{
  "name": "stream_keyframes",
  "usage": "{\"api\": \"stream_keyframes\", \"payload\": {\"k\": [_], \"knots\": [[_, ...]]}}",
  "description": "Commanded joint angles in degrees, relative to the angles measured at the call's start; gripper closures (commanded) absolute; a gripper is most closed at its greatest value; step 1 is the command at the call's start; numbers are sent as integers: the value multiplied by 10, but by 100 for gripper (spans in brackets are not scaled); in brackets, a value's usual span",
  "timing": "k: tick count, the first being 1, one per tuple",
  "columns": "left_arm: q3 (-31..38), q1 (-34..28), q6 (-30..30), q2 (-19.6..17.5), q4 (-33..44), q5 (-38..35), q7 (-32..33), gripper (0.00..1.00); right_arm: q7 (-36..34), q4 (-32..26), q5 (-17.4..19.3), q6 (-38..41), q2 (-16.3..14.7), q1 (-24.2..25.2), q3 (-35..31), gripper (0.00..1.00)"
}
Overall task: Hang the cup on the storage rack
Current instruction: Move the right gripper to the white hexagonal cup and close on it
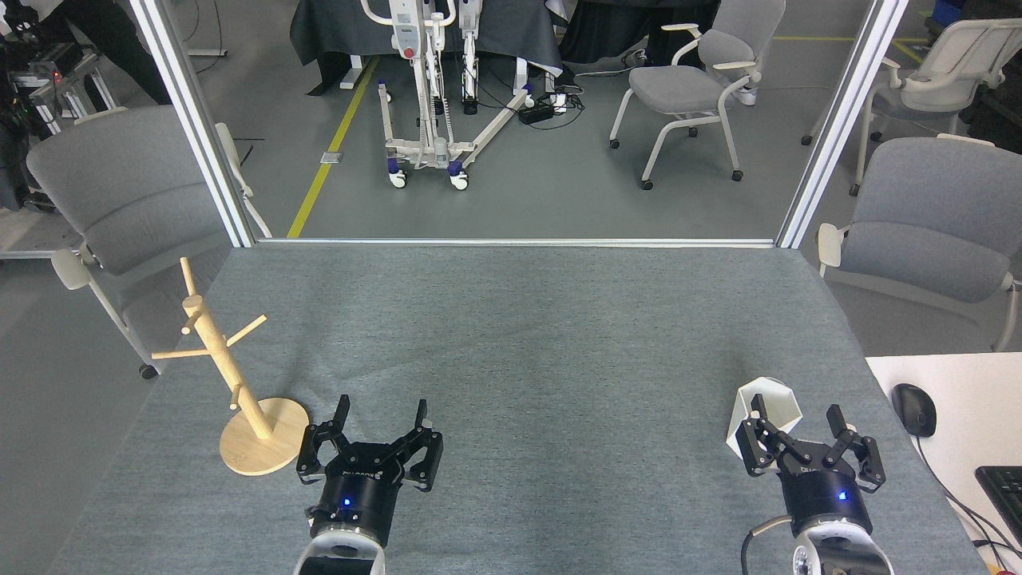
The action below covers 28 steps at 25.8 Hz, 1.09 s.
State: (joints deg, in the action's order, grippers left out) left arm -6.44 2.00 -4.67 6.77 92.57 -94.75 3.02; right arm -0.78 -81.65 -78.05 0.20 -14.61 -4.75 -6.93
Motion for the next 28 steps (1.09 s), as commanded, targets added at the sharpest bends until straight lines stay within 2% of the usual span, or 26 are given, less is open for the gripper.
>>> {"api": "stream_keyframes", "payload": {"k": [1,14,19,22,24,28], "knots": [[-3,1,-26,1,-13,1,-8,1,0,1,0,0,-2,0,1,0],[-6,0,-26,2,19,4,-5,1,0,9,-3,1,-3,10,2,0],[-12,0,-26,2,16,4,-10,1,0,55,-4,5,-11,10,2,0],[-12,0,-26,2,15,4,-11,0,-1,102,-34,4,-10,-2,3,0],[-12,0,-26,2,14,4,-11,1,-1,110,-54,5,-7,-12,3,0],[-12,1,-26,2,14,4,-12,1,-1,111,-54,4,-5,-14,4,0]]}}
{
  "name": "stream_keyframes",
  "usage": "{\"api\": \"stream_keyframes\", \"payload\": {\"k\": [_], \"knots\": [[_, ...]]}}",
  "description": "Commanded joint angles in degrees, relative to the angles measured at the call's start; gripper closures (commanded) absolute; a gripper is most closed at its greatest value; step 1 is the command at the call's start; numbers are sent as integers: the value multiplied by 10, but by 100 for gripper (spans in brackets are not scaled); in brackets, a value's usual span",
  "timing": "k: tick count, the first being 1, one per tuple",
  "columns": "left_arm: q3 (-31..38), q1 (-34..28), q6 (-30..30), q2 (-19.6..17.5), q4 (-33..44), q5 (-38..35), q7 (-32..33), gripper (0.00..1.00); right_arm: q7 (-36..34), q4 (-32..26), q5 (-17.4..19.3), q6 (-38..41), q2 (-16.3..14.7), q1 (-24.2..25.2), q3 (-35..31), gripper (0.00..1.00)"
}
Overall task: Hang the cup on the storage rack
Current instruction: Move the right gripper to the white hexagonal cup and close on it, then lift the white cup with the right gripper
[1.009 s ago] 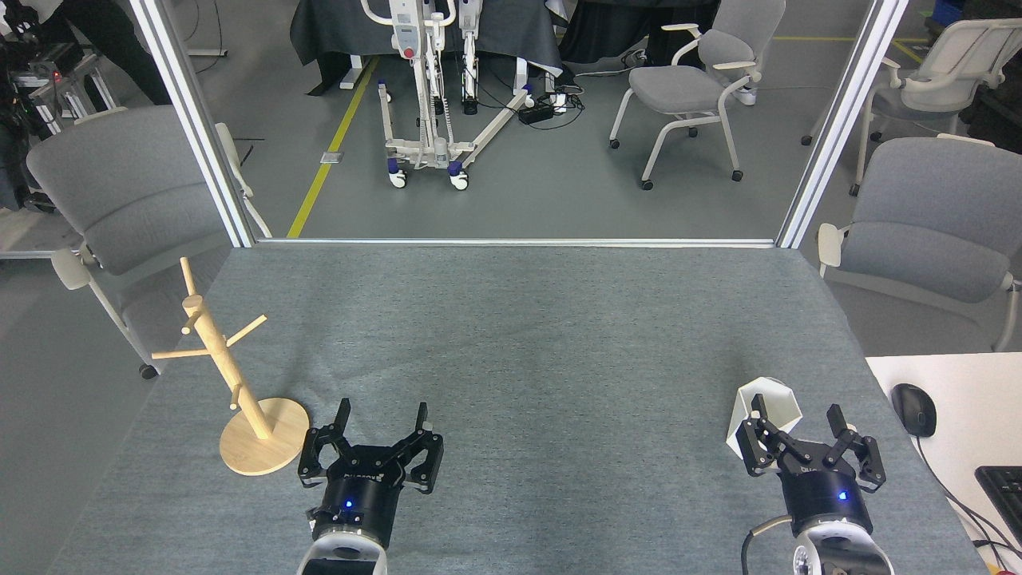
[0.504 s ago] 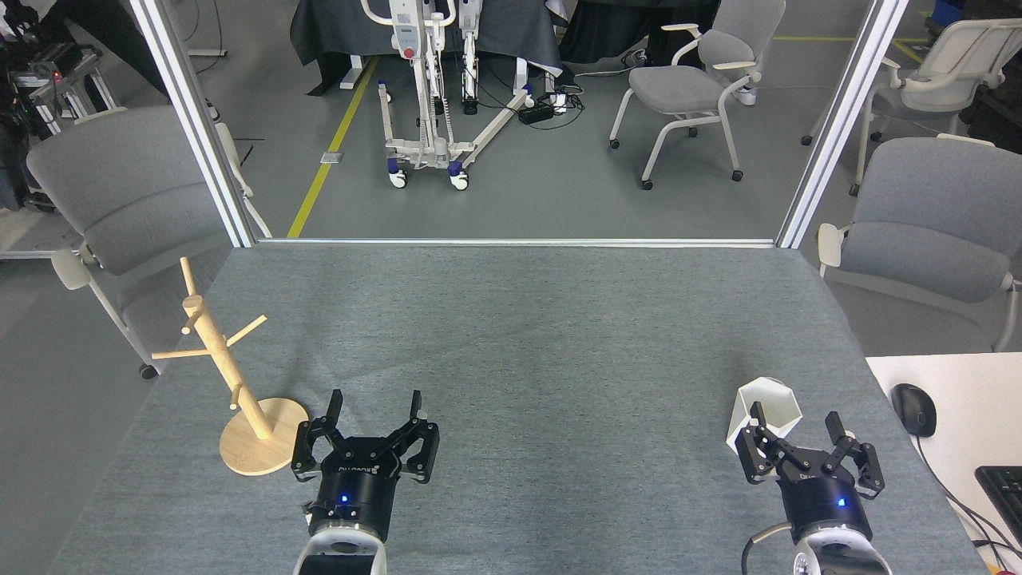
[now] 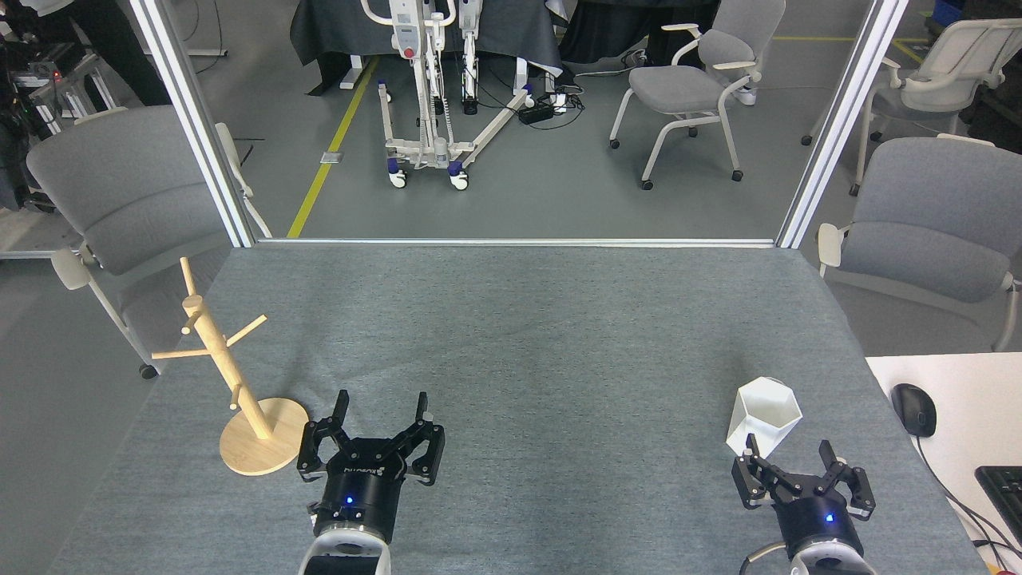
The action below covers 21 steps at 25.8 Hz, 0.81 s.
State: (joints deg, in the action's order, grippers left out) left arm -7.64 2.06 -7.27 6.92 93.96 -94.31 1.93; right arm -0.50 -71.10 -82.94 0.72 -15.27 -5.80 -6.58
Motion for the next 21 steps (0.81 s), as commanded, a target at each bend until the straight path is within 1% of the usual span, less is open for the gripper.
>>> {"api": "stream_keyframes", "payload": {"k": [1,10,16,21], "knots": [[0,1,0,0,0,0,-1,1,-4,5,-6,-1,2,-4,1,0],[-1,11,-4,1,0,0,-1,1,-3,54,-7,-1,5,-44,4,0],[-9,14,-7,1,0,-1,-1,1,-3,62,-6,-3,4,-55,10,0],[-10,14,-7,1,0,-1,-1,1,-4,79,-7,-4,4,-70,11,0]]}}
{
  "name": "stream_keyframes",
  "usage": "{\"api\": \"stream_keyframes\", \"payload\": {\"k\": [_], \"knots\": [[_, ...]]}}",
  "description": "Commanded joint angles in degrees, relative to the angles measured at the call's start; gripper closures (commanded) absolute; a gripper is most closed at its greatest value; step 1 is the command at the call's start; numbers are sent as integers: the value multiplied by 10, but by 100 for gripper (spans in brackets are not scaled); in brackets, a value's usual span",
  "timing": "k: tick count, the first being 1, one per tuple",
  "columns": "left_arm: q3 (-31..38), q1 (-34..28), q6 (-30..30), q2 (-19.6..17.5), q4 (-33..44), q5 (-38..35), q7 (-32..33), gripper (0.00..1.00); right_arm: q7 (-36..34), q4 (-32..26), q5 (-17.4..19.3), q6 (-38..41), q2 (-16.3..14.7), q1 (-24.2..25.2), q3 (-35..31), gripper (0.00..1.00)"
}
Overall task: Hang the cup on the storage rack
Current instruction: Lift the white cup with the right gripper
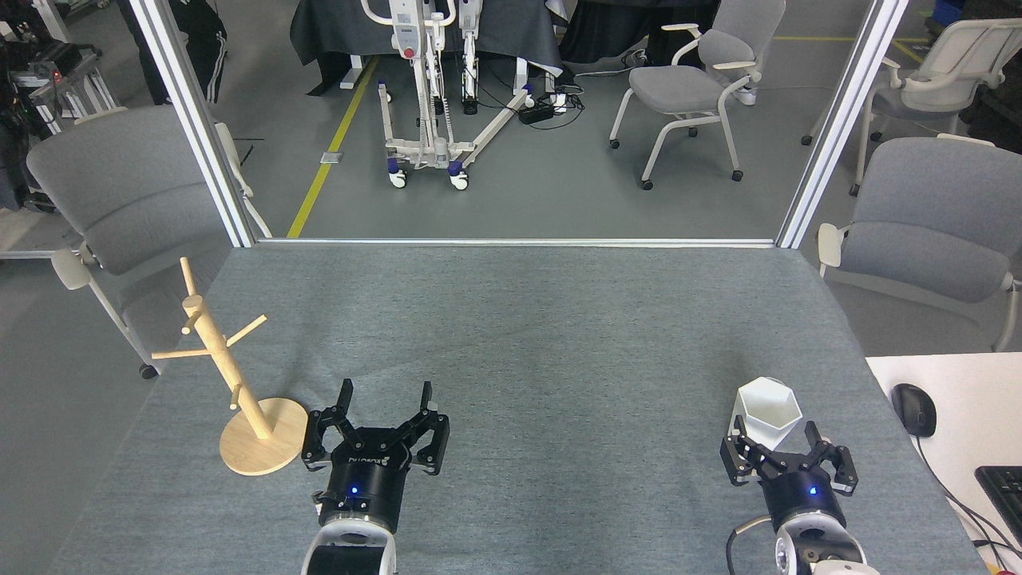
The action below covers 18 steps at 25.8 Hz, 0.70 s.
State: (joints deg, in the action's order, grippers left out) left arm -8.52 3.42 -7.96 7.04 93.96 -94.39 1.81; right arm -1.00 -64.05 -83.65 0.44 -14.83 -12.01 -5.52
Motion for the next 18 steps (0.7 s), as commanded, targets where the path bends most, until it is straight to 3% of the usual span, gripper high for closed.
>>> {"api": "stream_keyframes", "payload": {"k": [1,18], "knots": [[-1,0,0,0,0,0,0,1,2,11,0,-1,-1,-9,1,0],[0,0,-3,0,-16,0,0,1,2,46,0,-3,-2,-24,1,0]]}}
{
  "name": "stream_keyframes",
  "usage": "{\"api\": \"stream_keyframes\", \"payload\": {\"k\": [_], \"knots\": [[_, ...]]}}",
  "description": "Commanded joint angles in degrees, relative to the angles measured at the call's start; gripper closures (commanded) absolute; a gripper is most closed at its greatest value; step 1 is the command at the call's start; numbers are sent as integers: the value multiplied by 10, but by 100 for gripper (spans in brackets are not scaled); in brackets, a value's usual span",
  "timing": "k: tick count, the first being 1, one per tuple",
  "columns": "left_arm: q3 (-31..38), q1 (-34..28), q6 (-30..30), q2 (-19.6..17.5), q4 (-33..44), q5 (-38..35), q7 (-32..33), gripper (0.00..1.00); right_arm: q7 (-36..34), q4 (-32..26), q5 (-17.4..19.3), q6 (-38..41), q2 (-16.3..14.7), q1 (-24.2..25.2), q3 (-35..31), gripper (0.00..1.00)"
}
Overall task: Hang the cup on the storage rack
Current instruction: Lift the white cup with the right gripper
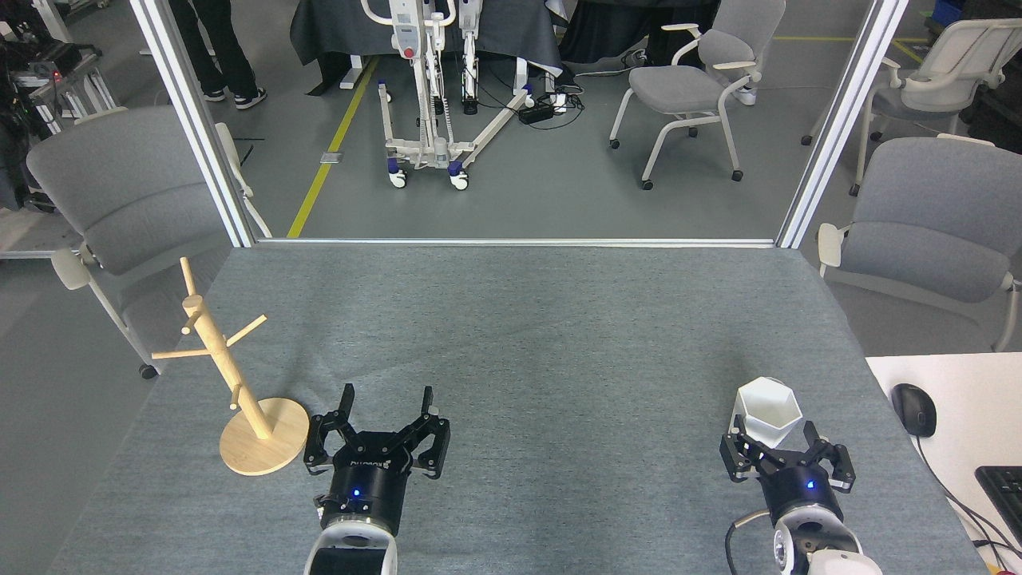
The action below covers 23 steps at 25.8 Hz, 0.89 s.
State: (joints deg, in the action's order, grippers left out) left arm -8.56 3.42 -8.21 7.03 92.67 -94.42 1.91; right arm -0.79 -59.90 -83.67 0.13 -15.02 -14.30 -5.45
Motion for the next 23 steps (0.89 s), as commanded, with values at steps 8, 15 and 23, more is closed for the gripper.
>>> {"api": "stream_keyframes", "payload": {"k": [8,15,23], "knots": [[0,0,0,0,-4,-1,-1,1,0,45,0,-1,-1,-46,0,0],[0,0,0,0,-4,-1,-1,1,0,63,-1,-1,-1,-52,0,0],[0,0,-1,0,-7,-1,-1,1,0,88,-5,-1,-1,-72,1,0]]}}
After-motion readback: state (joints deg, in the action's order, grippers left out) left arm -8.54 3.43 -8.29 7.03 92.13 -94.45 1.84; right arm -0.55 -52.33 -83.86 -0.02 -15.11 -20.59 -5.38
